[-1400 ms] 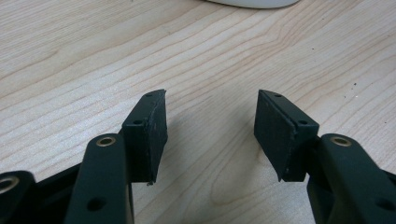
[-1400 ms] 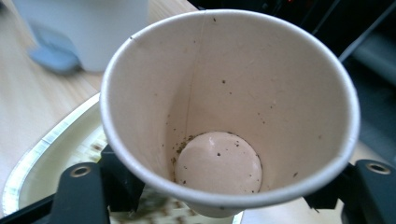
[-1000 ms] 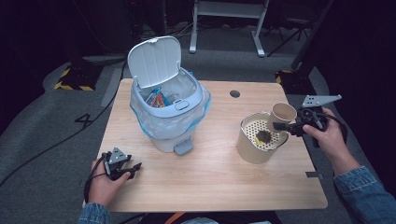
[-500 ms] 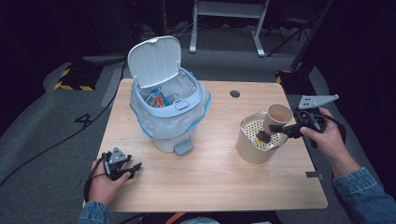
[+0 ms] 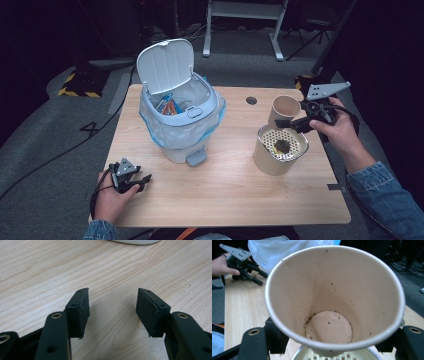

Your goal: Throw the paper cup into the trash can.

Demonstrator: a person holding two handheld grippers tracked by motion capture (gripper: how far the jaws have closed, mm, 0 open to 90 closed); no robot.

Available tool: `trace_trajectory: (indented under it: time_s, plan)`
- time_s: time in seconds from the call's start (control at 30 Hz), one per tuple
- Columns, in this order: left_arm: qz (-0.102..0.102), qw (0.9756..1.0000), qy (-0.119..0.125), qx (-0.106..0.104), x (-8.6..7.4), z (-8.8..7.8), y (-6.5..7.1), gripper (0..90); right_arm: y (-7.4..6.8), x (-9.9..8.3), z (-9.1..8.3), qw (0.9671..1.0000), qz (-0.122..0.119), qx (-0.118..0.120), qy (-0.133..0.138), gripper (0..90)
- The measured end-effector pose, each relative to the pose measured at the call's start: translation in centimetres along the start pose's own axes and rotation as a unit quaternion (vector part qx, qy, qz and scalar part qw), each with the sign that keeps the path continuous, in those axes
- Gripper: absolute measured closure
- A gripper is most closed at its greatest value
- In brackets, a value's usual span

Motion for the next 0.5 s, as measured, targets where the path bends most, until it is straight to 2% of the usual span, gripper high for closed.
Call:
trace_trajectory:
  time_s: [0.2, 0.3, 0.43, 0.5]
  plan:
    - [-0.001, 1.0, 0.0, -0.001, 0.0, 0.0, 0.0, 44.5, -0.3, 2.8, 1.2, 0.9997, -0.022, 0.001, -0.009, 29.6]
    - [-0.001, 1.0, 0.0, -0.001, 0.0, 0.0, 0.0, 44.5, -0.6, 4.2, 1.9, 0.9995, -0.029, 0.009, -0.007, 29.6]
    - [-0.001, 1.0, 0.0, -0.001, 0.0, 0.0, 0.0, 44.5, -1.0, 6.1, 2.8, 0.9995, -0.028, 0.016, 0.002, 29.5]
    - [-0.001, 1.0, 0.0, -0.001, 0.0, 0.0, 0.0, 44.5, -1.1, 6.4, 3.0, 0.9995, -0.027, 0.017, 0.002, 29.5]
Point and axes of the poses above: each handheld gripper's, and its own axes: z roughly forward along the jaws, x roughly out of its top, y roughly to its right, the point moved 9 cm from there along z, roughly forward along the jaws, and after that the axes turned 8 degrees about -y, right-handed, at the moved point
